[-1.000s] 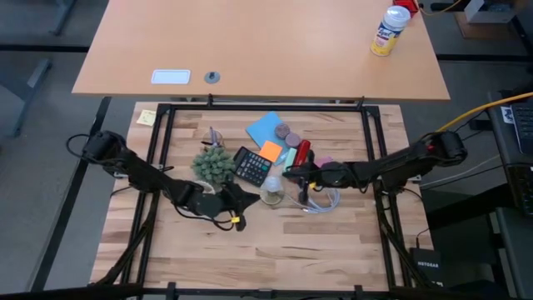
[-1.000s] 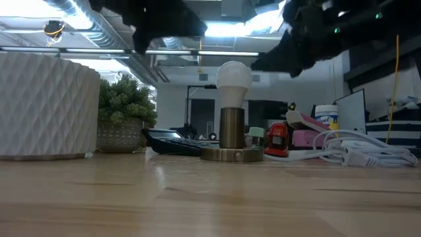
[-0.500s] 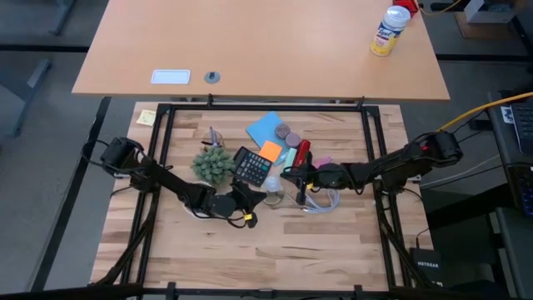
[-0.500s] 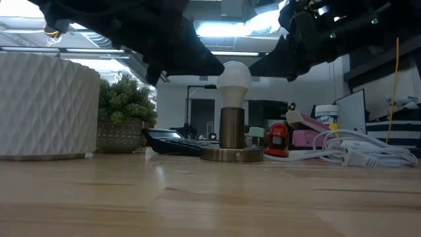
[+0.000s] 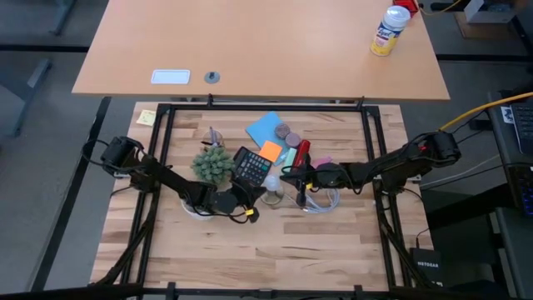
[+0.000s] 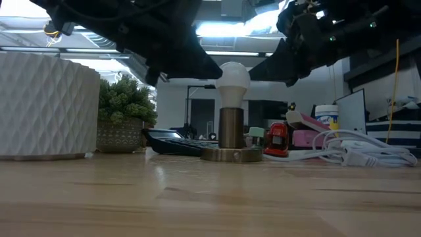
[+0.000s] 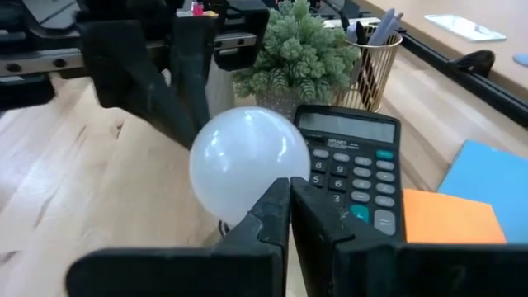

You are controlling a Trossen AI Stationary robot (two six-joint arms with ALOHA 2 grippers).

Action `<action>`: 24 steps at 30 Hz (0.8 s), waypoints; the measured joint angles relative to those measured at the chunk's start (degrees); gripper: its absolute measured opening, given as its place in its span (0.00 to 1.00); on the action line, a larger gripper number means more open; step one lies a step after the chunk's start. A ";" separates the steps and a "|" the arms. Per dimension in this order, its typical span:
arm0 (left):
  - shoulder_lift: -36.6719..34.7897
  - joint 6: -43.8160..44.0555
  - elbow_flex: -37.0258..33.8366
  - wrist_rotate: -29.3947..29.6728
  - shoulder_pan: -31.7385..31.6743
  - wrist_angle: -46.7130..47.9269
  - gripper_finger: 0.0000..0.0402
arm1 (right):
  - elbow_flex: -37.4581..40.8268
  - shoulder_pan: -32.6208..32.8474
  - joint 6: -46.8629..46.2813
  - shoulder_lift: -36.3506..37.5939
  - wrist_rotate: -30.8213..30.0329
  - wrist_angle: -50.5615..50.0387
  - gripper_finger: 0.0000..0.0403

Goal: Screw lightbulb
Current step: Insert the lightbulb into the lamp

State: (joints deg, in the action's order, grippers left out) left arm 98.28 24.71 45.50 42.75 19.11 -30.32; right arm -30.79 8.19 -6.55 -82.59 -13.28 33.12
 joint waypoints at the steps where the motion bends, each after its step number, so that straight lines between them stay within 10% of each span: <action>1: 0.00 0.00 0.00 0.66 0.00 0.08 0.05 | 0.00 0.00 -0.57 0.00 0.26 -0.04 0.05; 24: -1.42 3.81 0.02 11.70 0.32 3.95 0.05 | 0.00 0.13 2.77 3.22 7.89 3.66 0.05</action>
State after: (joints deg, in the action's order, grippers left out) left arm 96.86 28.52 45.51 54.45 19.44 -26.37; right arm -30.79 8.32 -3.79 -79.36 -5.39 36.78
